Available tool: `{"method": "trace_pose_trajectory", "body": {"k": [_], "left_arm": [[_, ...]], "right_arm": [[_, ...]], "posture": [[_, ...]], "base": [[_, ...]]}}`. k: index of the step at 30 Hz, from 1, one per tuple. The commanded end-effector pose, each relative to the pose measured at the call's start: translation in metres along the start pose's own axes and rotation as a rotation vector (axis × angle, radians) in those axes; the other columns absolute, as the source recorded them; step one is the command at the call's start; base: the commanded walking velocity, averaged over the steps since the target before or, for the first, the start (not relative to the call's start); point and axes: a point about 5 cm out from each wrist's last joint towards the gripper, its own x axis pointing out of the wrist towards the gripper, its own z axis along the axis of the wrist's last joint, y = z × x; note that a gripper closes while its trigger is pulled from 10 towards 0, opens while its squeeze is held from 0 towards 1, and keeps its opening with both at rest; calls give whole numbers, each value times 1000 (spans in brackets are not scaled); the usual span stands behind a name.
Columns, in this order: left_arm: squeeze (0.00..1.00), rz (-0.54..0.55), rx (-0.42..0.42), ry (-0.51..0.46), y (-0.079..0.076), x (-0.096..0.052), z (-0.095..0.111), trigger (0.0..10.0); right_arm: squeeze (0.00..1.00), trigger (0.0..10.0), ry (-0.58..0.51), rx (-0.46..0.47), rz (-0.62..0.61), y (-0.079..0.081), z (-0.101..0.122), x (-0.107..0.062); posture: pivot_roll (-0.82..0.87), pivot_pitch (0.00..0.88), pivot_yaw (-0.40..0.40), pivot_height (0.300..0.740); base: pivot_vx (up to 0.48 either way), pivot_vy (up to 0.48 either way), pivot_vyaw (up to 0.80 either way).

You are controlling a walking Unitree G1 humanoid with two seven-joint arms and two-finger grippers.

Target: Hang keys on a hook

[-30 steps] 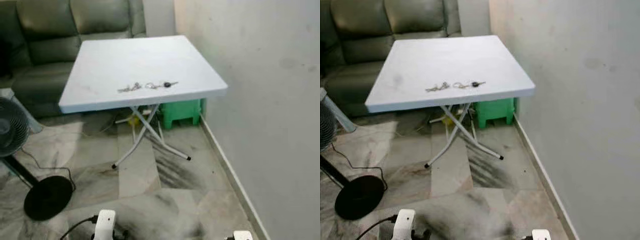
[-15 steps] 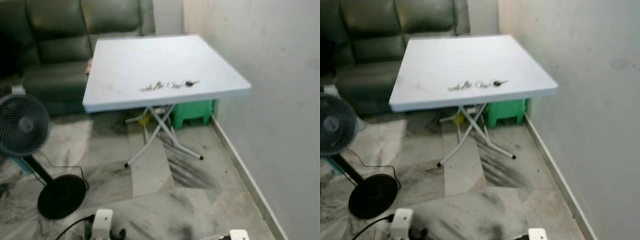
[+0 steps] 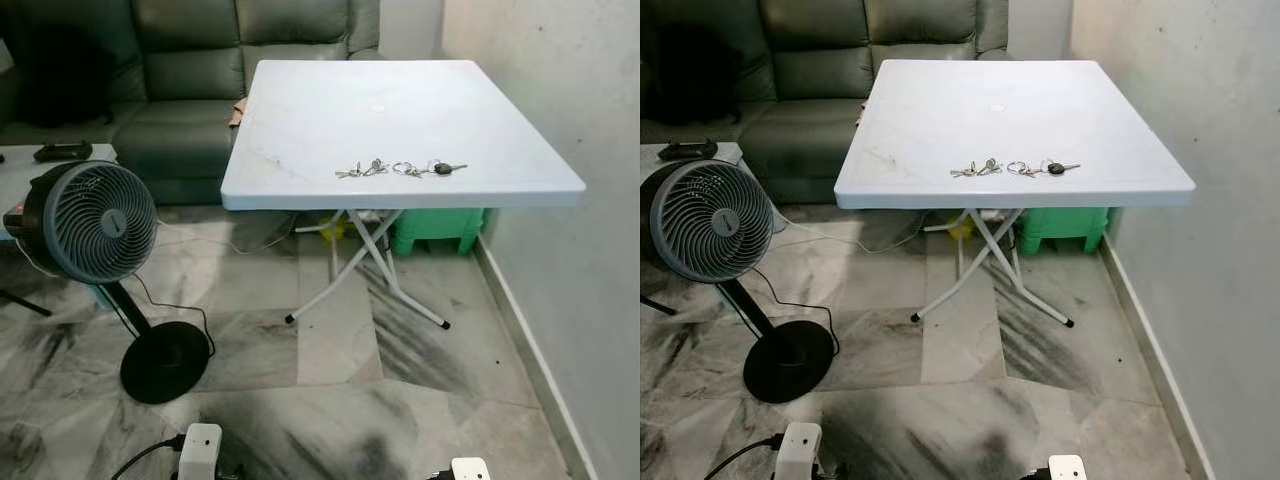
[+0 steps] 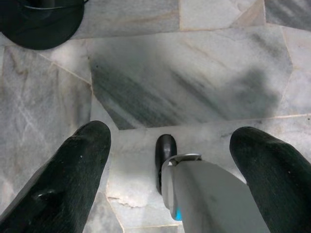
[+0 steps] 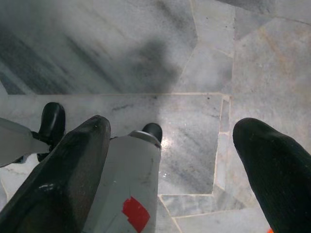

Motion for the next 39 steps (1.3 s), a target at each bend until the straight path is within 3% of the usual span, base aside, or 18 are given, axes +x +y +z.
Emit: {"method": "trace_pose_trajectory", "body": {"k": [1, 5, 9, 10, 12, 13, 14, 17, 18, 22, 27, 34, 36, 39], "left_arm": [[0, 10, -5, 7, 2, 0, 1, 10000], [0, -18, 40, -49, -2, 2, 12, 10000], [0, -82, 35, -200, -10, 5, 42, 10000], [0, -82, 35, -200, -10, 5, 42, 10000], [0, -113, 17, -326, -12, 5, 68, 10000], [0, -113, 17, -326, -12, 5, 68, 10000], [0, -139, 7, -411, -14, 3, 85, 10000], [0, -160, 31, -508, -17, -1, 102, 10000], [0, -143, 71, -613, -19, -6, 120, 10000], [0, -177, 75, -678, -23, -11, 133, 10000], [0, -278, 20, -819, -23, -30, 164, 10000], [0, -314, 0, -845, -16, -42, 170, 10000], [0, -336, 22, -926, -23, -59, 197, 10000], [0, -343, 3, -946, -25, -64, 210, 10000]], "right_arm": [[0, 10000, 17, 15, 0, 1, -6, -1], [0, 10000, -11, 20, 4, 1, -1, -1], [0, 10000, -164, -6, 27, 1, 31, 4], [0, 10000, -164, -6, 27, 1, 31, 4], [0, 10000, -328, -18, 71, 4, 63, 4], [0, 10000, -328, -18, 71, 4, 63, 4], [0, 10000, -418, -28, 84, 7, 80, 2], [0, 10000, -516, -38, 93, 10, 99, -1], [0, 10000, -622, -56, 93, 12, 118, -7], [0, 10000, -699, -56, 101, 13, 132, -13], [0, 10000, -895, -32, 147, 15, 165, -38], [0, 10000, -967, -48, 179, 14, 175, -50], [0, 10000, -1063, 7, 185, 10, 204, -71], [0, 10000, -1099, 19, 190, 10, 217, -79]], "posture": [[-76, 0, 24, 740], [-76, 0, 25, 740], [-81, 0, 29, 740], [-81, 0, 29, 740], [-82, 0, 30, 740], [-82, 0, 30, 740], [-86, 0, 32, 740], [-88, 0, 35, 740], [-89, 0, 38, 740], [-88, 0, 38, 740], [-93, 0, 40, 740], [-93, 0, 37, 740], [-87, 0, 33, 740], [-84, 0, 30, 740]], "base": [[0, 0, 0], [0, 0, 0], [0, 0, 0], [0, 0, 0], [0, 0, 0], [0, 0, 0], [0, 0, 0], [0, 0, 0], [0, 0, 0], [0, 0, 0], [0, 0, 0], [0, 0, 0], [0, 0, 0], [0, 0, 0]]}}
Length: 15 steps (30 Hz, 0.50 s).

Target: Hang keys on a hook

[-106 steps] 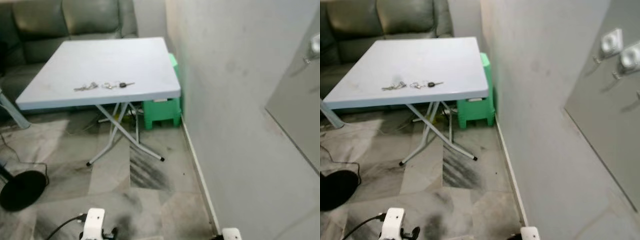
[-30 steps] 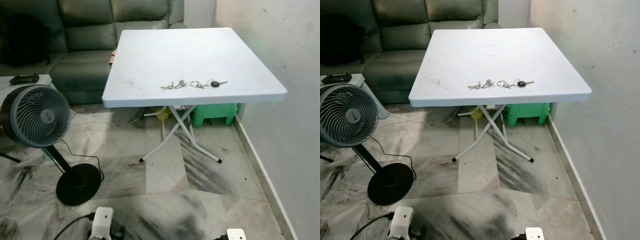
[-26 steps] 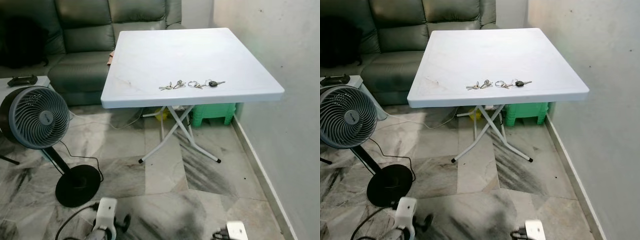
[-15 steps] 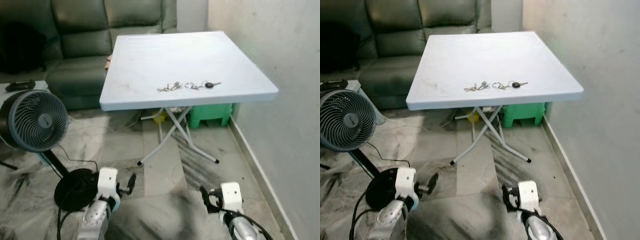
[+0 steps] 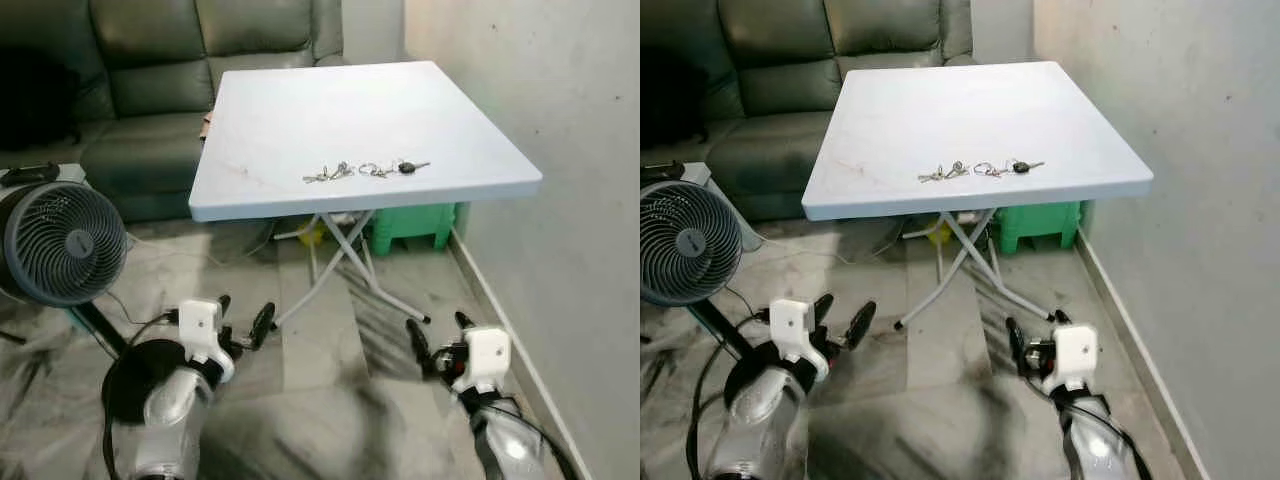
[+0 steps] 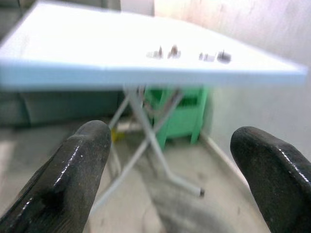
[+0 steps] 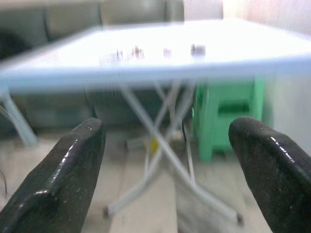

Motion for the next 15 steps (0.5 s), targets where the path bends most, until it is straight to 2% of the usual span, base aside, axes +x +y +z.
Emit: {"method": "trace_pose_trajectory", "body": {"k": [1, 6, 15], "left_arm": [[0, -6, -8, -35, -3, 7, 16, 10000], [0, -23, -15, -59, -9, 10, 23, 10000], [0, -26, -26, -65, -16, 10, 26, 10000]], "right_arm": [[0, 10000, -43, 17, 13, 3, 15, 8], [0, 10000, -55, -38, 61, 6, 23, 11], [0, 10000, -17, -14, 59, 10, 22, 9]], "posture": [[-84, 0, 30, 740], [-85, 0, 34, 740], [-86, 0, 31, 740]], "base": [[0, 0, 0], [0, 0, 0], [0, 0, 0]]}}
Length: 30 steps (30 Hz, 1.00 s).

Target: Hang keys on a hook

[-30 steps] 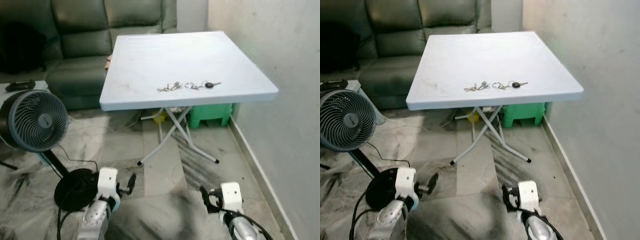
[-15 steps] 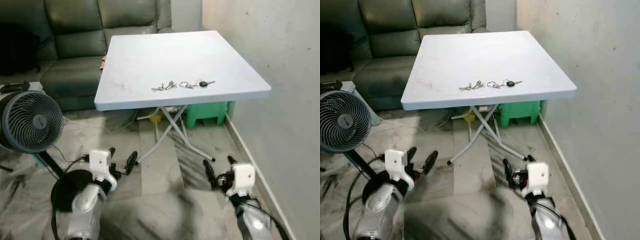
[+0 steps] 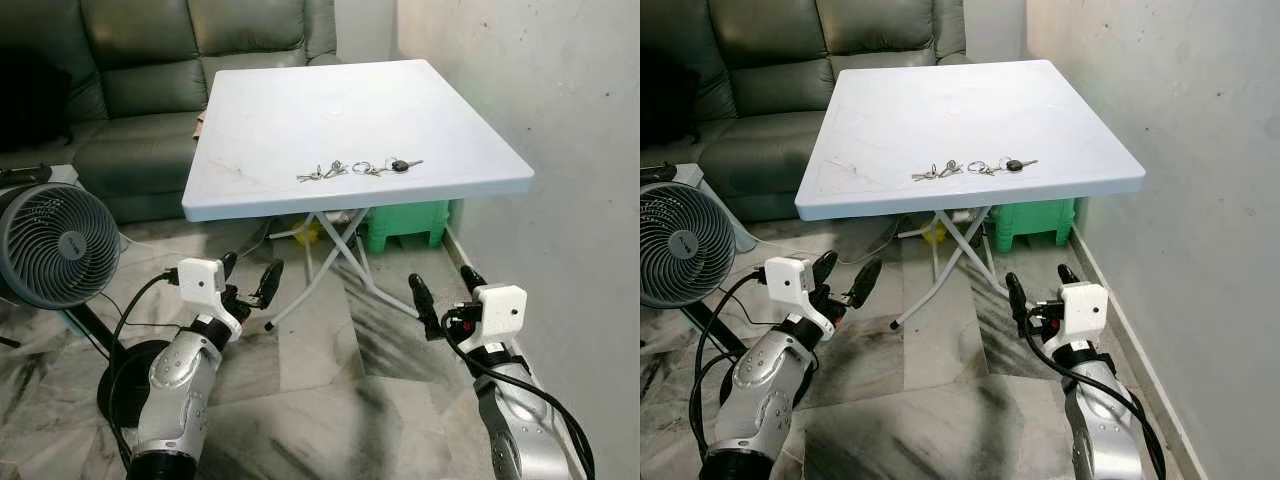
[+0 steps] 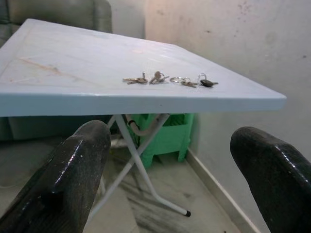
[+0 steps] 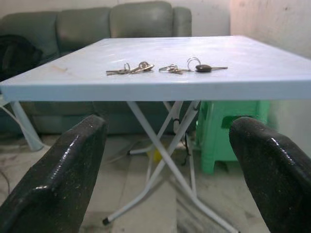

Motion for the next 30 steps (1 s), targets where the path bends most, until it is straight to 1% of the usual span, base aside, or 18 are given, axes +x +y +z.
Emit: {"method": "trace_pose_trajectory", "body": {"k": [1, 4, 10, 18, 30], "left_arm": [[0, -10, 10, -13, -2, 2, 6, 10000], [0, -10, 13, -17, -2, 3, 7, 10000], [0, -2, 12, -14, -1, 7, 7, 10000], [0, -25, 21, -9, -6, 11, 7, 10000], [0, -49, 25, 4, -9, 12, 5, 10000]], "right_arm": [[0, 10000, -12, -4, 19, 5, 6, 3], [0, 10000, -12, -5, 20, 4, 7, 4], [0, 10000, -9, -11, 24, 2, 8, 5], [0, 10000, 2, -17, 31, 2, 7, 4], [0, 10000, 7, -20, 36, 3, 6, 2]], "posture": [[-88, 0, 30, 740], [-90, 0, 32, 740], [-93, 0, 33, 740], [-98, 0, 40, 740], [-104, 0, 43, 740]], "base": [[0, 0, 0], [87, 0, 0], [335, 0, 0], [342, 0, 0], [337, 0, 0]]}}
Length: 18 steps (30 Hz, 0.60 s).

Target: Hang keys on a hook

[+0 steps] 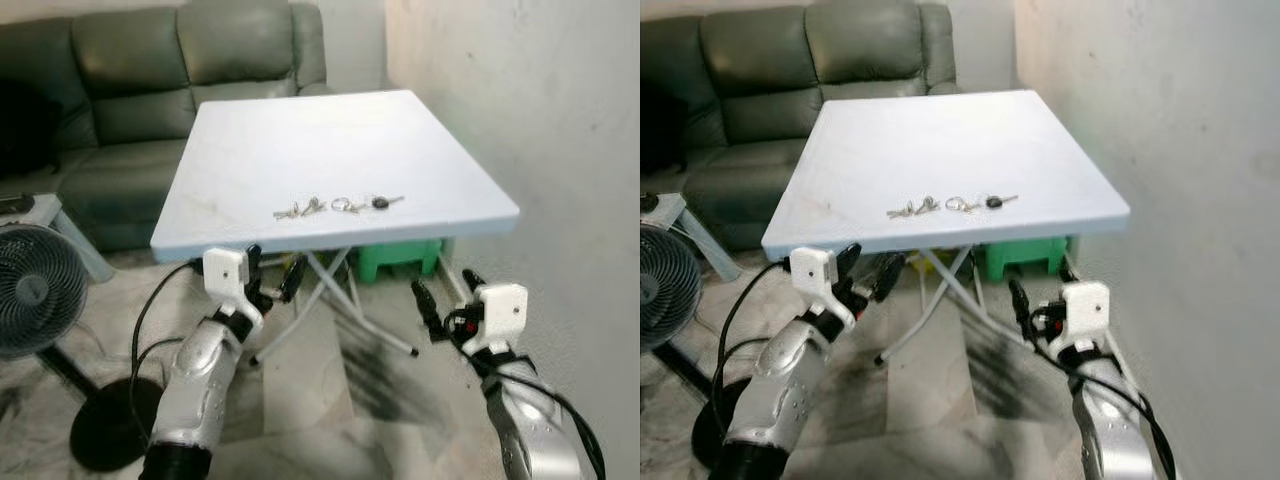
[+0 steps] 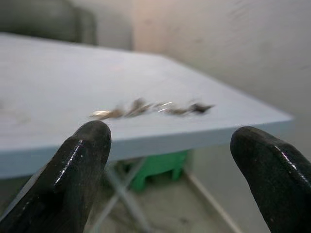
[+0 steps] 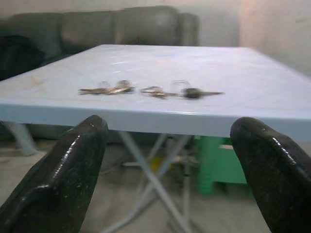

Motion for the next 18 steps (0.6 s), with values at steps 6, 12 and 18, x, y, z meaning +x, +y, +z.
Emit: {"method": "trace_pose_trajectory", "body": {"k": [6, 12, 18], "left_arm": [[0, -8, 8, -7, -2, 4, 4, 10000], [0, -1, 22, -6, -2, 4, 3, 10000], [0, 5, 58, -4, -4, 4, 1, 10000]], "right_arm": [[0, 10000, -4, -13, 1, -2, 3, -1], [0, 10000, -5, -14, 6, -2, 3, 0], [0, 10000, -4, -18, 9, -2, 3, 1]], "posture": [[-100, 0, 42, 740], [-98, 0, 40, 740], [-96, 0, 37, 740]], "base": [[316, 0, 0], [144, 0, 0], [0, 0, 0]]}}
